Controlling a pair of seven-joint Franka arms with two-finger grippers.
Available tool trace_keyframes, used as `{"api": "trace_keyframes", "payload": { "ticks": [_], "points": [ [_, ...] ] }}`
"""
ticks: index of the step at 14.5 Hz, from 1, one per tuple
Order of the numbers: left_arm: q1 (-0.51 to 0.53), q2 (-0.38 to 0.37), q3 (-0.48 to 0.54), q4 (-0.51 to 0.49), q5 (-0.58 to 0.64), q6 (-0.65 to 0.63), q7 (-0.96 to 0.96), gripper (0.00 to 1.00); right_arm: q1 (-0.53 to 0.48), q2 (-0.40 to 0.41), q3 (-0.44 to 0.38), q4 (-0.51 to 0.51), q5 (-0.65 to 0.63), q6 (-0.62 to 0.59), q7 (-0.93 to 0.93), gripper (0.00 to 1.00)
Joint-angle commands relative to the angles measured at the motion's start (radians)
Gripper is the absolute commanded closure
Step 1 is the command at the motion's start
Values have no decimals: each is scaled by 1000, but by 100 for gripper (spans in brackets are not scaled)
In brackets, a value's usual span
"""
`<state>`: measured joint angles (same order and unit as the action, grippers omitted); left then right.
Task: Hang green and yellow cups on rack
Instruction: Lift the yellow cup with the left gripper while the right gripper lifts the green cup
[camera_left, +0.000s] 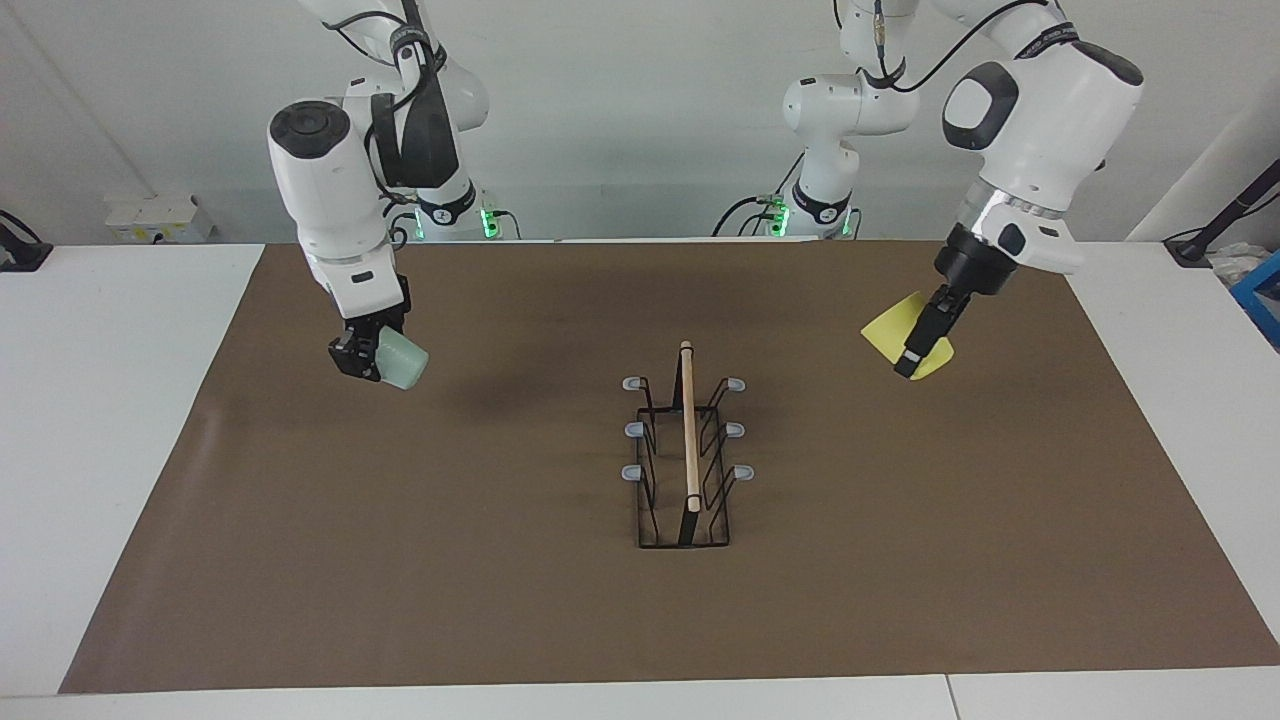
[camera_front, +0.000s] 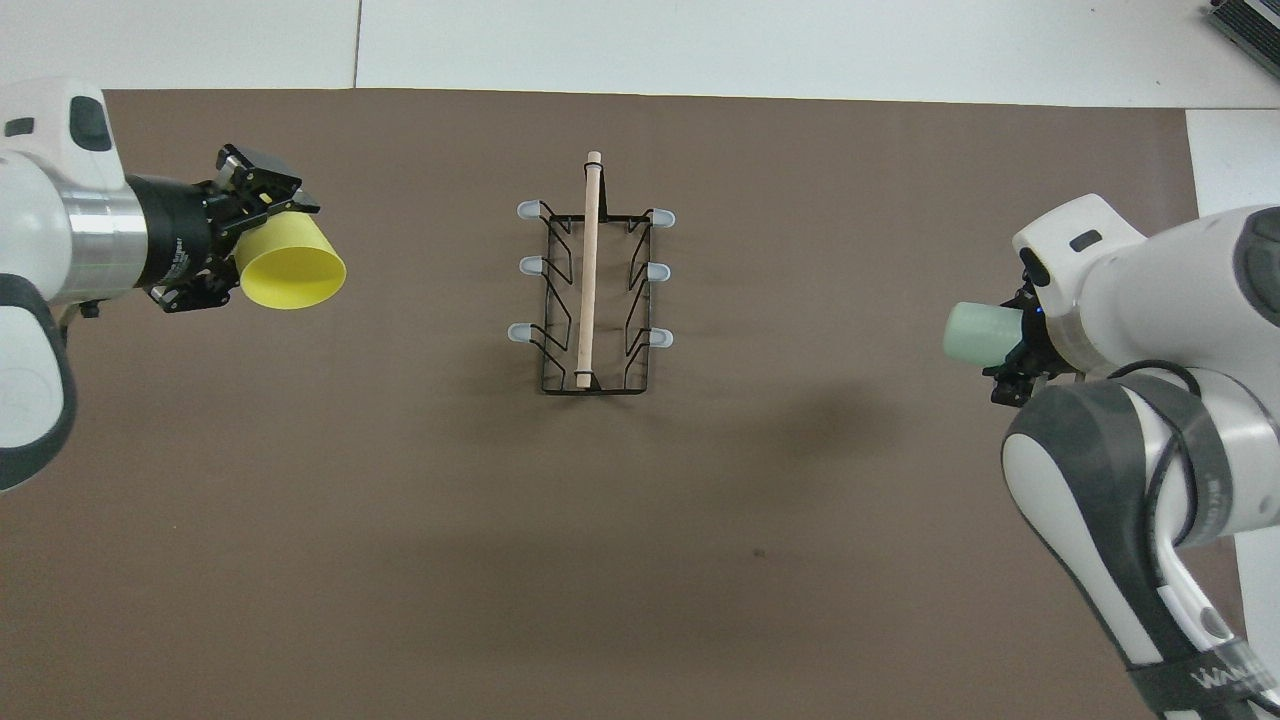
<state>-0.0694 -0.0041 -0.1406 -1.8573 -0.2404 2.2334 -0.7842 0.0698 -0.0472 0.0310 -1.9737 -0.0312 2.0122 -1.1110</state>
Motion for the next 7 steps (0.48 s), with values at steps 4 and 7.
{"api": "trace_keyframes", "payload": {
  "ticks": [4,7],
  "points": [
    [14,-88,-114,-229,50,339,22,100,-112,-77,-2,-25,435,-33,-188,100],
    [13,-80,-158,-285,142,487,22,100,-177,-91,-2,-37,661,-62,-278,100]
  ]
}}
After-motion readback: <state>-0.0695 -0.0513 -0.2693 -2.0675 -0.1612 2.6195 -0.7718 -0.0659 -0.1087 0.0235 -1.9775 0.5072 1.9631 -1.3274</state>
